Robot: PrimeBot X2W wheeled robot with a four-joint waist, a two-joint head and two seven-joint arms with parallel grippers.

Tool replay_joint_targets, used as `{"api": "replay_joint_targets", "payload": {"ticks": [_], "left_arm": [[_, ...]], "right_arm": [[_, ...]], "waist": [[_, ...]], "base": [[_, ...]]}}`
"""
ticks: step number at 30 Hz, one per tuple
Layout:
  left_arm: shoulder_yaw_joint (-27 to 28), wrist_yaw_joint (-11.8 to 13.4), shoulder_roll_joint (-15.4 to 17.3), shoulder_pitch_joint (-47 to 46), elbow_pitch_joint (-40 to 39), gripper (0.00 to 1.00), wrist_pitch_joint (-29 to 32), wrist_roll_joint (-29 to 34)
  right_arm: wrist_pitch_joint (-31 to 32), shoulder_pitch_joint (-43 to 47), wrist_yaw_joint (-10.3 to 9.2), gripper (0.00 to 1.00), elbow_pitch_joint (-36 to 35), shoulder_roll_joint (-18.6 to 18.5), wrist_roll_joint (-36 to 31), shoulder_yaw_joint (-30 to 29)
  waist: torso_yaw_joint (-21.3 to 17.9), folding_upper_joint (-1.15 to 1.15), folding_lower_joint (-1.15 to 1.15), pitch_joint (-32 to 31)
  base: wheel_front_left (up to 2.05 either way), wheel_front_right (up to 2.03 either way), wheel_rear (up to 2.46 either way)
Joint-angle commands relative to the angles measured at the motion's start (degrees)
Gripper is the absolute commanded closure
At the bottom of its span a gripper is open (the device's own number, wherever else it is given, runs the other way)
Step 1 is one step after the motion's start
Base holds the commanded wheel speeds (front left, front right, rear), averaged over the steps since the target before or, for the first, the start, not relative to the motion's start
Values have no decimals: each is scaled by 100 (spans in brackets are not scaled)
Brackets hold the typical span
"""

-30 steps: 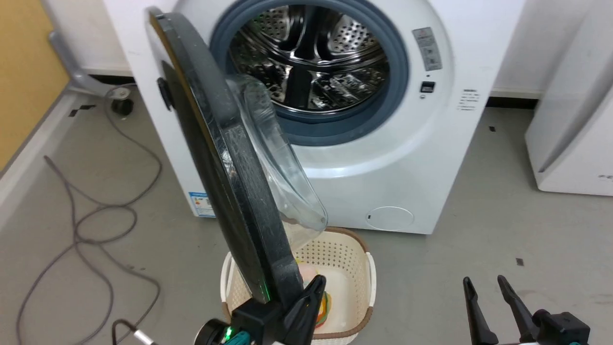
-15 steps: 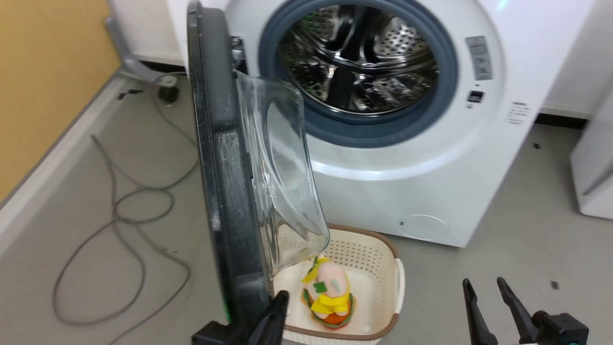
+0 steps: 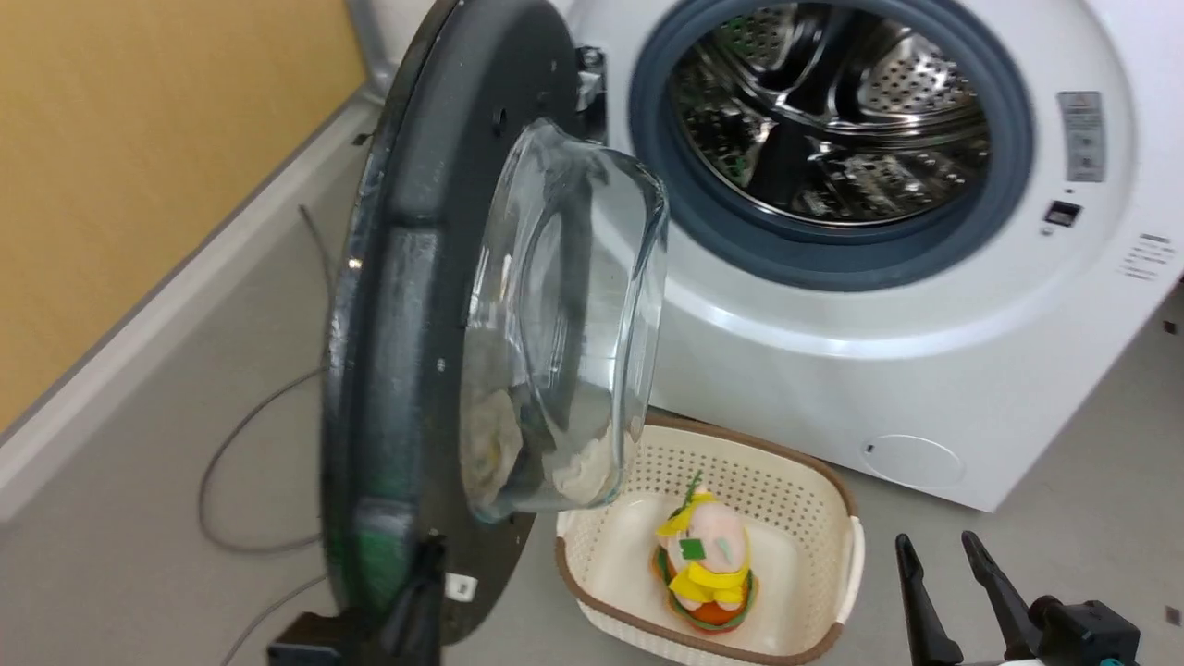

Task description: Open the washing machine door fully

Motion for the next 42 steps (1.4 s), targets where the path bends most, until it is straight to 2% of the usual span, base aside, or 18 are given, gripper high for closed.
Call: {"api": "replay_joint_targets", "payload": {"ticks": [1,11,25,31,34,38,42], "left_arm": [[137,66,102,71,61,100,-68,25],[918,-120,486,-357,922,100,-542,-244],[2034,-788,950,-1337,3208,100,-1536,-830],[2304,-990,971,-1601,3878,100,-1660,-846],[2346,-1018,929,-1625,3967,100,-1672,-791],[2420,-968,737,-1447,3818,100,-1680,-623],[2489,-852,401,-936,3285,100,-1681,-449]], "right_arm": [[4,-8,5,0,-33,14,-49,-13],[75,-113,5,0,-116,14,-76,78],[218,-163,5,0,-222,14,-138,98],[227,-169,5,0,-237,14,-124,149],[221,-170,5,0,-225,14,-119,169],[182,-150,5,0,-177,14,-79,182],[116,-98,5,0,-84,14,-21,195]], "waist": [[152,0,0,46],[292,0,0,196],[-49,0,0,377],[-154,0,0,404],[-186,0,0,383],[-254,0,0,295],[-343,0,0,113]], "base": [[0,0,0],[0,0,0],[0,0,0],[0,0,0],[0,0,0],[0,0,0],[0,0,0]]}}
